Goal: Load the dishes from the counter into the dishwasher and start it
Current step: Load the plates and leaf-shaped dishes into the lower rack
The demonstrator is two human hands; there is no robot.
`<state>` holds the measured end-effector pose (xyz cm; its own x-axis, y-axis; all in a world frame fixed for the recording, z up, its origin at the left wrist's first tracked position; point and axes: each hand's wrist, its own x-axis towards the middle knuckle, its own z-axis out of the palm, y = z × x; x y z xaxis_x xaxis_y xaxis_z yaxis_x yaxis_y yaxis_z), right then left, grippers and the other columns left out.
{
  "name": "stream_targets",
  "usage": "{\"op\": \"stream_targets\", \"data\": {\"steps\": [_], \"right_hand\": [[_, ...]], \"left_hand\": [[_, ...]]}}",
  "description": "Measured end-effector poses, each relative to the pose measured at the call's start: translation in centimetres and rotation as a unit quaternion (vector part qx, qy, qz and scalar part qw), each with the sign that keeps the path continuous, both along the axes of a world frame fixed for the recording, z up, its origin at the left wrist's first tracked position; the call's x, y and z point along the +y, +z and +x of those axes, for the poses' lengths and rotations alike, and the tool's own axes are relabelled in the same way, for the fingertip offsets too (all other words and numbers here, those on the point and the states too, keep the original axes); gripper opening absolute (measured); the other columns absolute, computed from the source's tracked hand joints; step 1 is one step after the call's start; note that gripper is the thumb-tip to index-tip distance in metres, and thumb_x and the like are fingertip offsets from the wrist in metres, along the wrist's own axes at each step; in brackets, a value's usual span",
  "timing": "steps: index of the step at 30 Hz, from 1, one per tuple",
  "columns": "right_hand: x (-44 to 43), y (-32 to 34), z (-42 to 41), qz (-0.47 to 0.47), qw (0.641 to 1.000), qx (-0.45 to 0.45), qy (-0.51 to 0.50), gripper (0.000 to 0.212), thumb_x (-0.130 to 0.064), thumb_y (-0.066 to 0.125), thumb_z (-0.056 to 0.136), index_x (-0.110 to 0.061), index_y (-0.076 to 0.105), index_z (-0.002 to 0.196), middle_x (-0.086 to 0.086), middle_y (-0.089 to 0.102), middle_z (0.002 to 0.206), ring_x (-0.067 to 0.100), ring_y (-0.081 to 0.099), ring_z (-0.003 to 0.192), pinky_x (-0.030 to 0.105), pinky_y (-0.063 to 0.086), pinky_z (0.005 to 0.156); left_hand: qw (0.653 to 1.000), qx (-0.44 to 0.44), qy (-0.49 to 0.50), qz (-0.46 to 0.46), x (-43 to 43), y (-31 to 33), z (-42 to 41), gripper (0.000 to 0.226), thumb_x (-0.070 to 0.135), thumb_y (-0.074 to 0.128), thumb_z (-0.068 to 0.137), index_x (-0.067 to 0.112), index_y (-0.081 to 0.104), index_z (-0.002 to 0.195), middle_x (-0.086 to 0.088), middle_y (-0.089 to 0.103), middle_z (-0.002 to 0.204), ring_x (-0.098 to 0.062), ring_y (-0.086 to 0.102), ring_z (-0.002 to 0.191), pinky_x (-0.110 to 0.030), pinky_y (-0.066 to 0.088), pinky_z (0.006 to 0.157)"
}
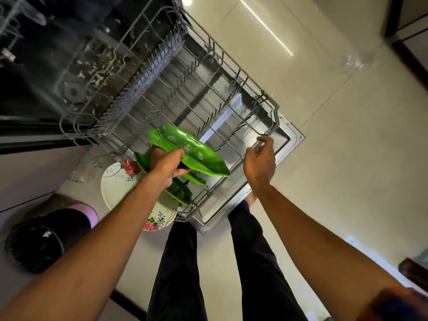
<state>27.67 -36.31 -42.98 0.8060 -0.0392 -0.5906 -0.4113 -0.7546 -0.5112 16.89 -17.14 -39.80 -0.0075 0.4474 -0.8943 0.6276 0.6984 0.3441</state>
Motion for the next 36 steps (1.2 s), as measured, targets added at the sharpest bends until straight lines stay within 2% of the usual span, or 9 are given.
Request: {"op": "stream_targets", "data": {"steps": [4,7,10,13,16,18,23,28,36], "right_hand": [[1.3,0.5,0.9,0.042,0.993,-0.057,0.09,0.04,-0.023,0.064,0.088,-0.026,0.056,0.127,-0.005,0.059,0.104,0.012,0.058,0.086,0.024,0.042,0.066],[0.9,-0.4,2.2,0.002,0.997,-0.063,0.054,0.068,-0.023,0.072,0.086,-0.025,0.04,0.146,0.004,0.048,0.134,0.02,0.053,0.115,0.032,0.05,0.089],[0.1,-1.5,3.9,-0.036,0.998,-0.003,-0.045,0.092,-0.022,0.077,0.086,-0.022,0.02,0.158,0.012,0.033,0.152,0.035,0.044,0.134,0.043,0.046,0.105],[-0.5,-2.3,5.1,-0.024,0.995,0.047,-0.083,0.095,-0.027,0.075,0.091,-0.023,0.011,0.161,0.011,0.027,0.162,0.038,0.041,0.14,0.045,0.044,0.109],[-0.9,-3.1,5.8,0.001,0.993,0.104,-0.06,0.078,-0.024,0.061,0.1,-0.021,0.011,0.161,0.01,0.039,0.156,0.017,0.064,0.092,0.02,0.055,0.074],[-1.2,-3.8,6.1,0.0,0.993,0.115,-0.019,0.065,-0.018,0.051,0.105,-0.018,0.016,0.16,0.014,0.056,0.134,0.006,0.056,0.067,0.01,0.043,0.048],[-1.4,-5.0,5.6,-0.005,0.99,0.135,0.048,0.053,-0.023,0.044,0.106,-0.023,0.019,0.153,0.01,0.065,0.105,0.033,0.068,0.097,0.049,0.058,0.087],[-2.2,-6.0,5.9,0.03,0.985,0.161,0.048,0.06,-0.026,0.044,0.106,-0.034,0.011,0.156,0.006,0.065,0.1,0.026,0.068,0.088,0.053,0.06,0.082],[-2.8,-6.9,6.0,0.033,0.982,0.173,0.066,0.064,-0.034,0.042,0.106,-0.03,0.006,0.159,0.011,0.068,0.105,0.029,0.069,0.094,0.055,0.058,0.088]], "left_hand": [[0.999,-0.023,-0.03,0.019,-0.4,0.4,-0.1,0.043,-0.006,0.058,0.084,0.012,0.05,0.123,-0.008,0.064,0.119,-0.032,0.068,0.099,-0.036,0.061,0.057],[0.983,-0.009,-0.141,0.114,-0.2,1.2,0.3,0.033,0.002,0.059,0.088,0.024,0.052,0.111,0.011,0.063,0.098,-0.021,0.066,0.096,-0.036,0.06,0.066],[0.927,-0.005,-0.293,0.233,1.1,2.0,2.2,0.028,0.01,0.063,0.083,0.032,0.055,0.1,0.019,0.064,0.084,-0.021,0.065,0.088,-0.034,0.053,0.081],[0.851,-0.032,-0.404,0.335,2.7,2.4,5.8,0.031,0.011,0.06,0.082,0.026,0.064,0.109,0.002,0.072,0.093,-0.029,0.068,0.09,-0.039,0.054,0.075],[0.746,-0.079,-0.505,0.427,3.7,3.1,10.2,0.049,0.011,0.055,0.085,0.034,0.065,0.126,-0.001,0.075,0.108,-0.027,0.068,0.098,-0.038,0.055,0.079],[0.685,-0.121,-0.555,0.455,3.8,3.3,12.9,0.048,0.01,0.053,0.089,0.034,0.066,0.128,0.001,0.074,0.111,-0.022,0.068,0.099,-0.03,0.05,0.077],[0.544,-0.176,-0.65,0.501,3.2,1.9,17.7,0.044,0.01,0.048,0.092,0.027,0.069,0.126,-0.001,0.075,0.11,-0.026,0.069,0.093,-0.038,0.056,0.073],[0.471,-0.154,-0.706,0.506,1.2,0.0,18.8,0.042,0.009,0.053,0.094,0.033,0.069,0.125,0.001,0.076,0.107,-0.027,0.068,0.092,-0.039,0.056,0.072],[0.439,-0.103,-0.756,0.474,-0.1,-1.8,20.1,0.036,0.022,0.063,0.094,0.033,0.065,0.128,0.0,0.075,0.111,-0.025,0.069,0.094,-0.041,0.055,0.084]]}}
